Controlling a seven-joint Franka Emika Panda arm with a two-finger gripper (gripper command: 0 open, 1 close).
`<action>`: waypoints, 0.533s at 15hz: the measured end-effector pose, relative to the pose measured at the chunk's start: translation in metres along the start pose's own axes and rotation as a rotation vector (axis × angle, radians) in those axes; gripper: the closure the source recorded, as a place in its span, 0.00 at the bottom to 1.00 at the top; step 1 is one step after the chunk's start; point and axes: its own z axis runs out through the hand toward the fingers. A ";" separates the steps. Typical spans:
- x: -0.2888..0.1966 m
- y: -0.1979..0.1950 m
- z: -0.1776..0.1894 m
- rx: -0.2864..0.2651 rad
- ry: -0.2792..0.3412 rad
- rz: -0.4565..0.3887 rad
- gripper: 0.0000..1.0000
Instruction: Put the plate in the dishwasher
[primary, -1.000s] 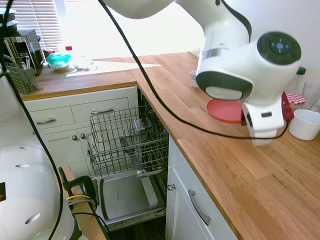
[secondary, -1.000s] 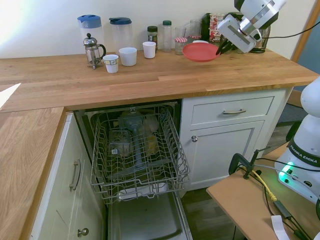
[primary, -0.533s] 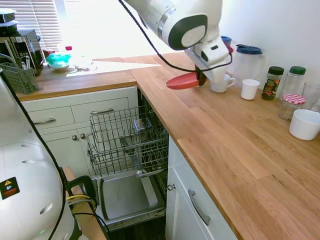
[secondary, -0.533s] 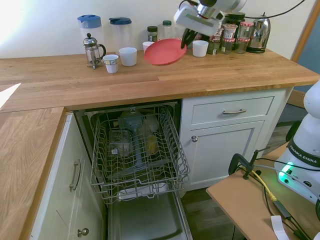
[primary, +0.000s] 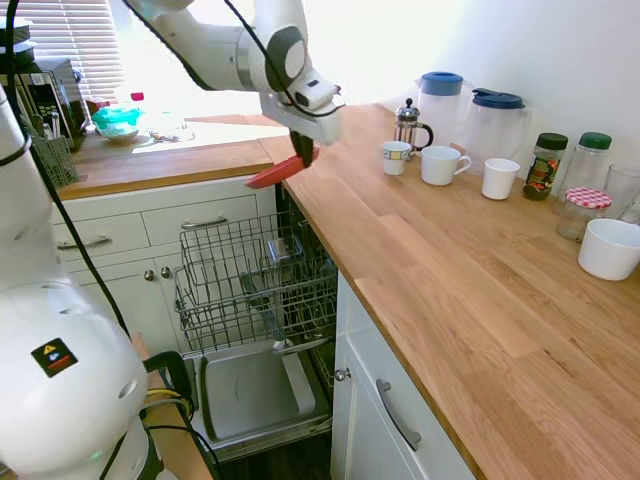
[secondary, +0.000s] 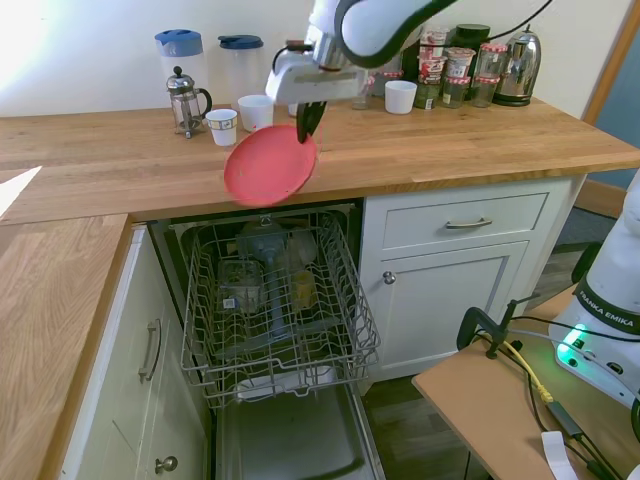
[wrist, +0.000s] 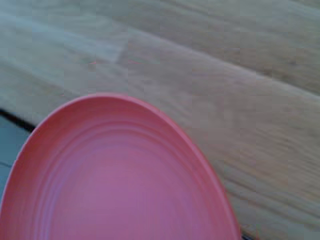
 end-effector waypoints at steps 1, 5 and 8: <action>-0.022 -0.009 0.004 -0.005 0.035 -0.048 1.00; -0.092 -0.028 0.023 -0.011 0.206 -0.222 1.00; -0.146 -0.027 0.041 0.013 0.340 -0.350 1.00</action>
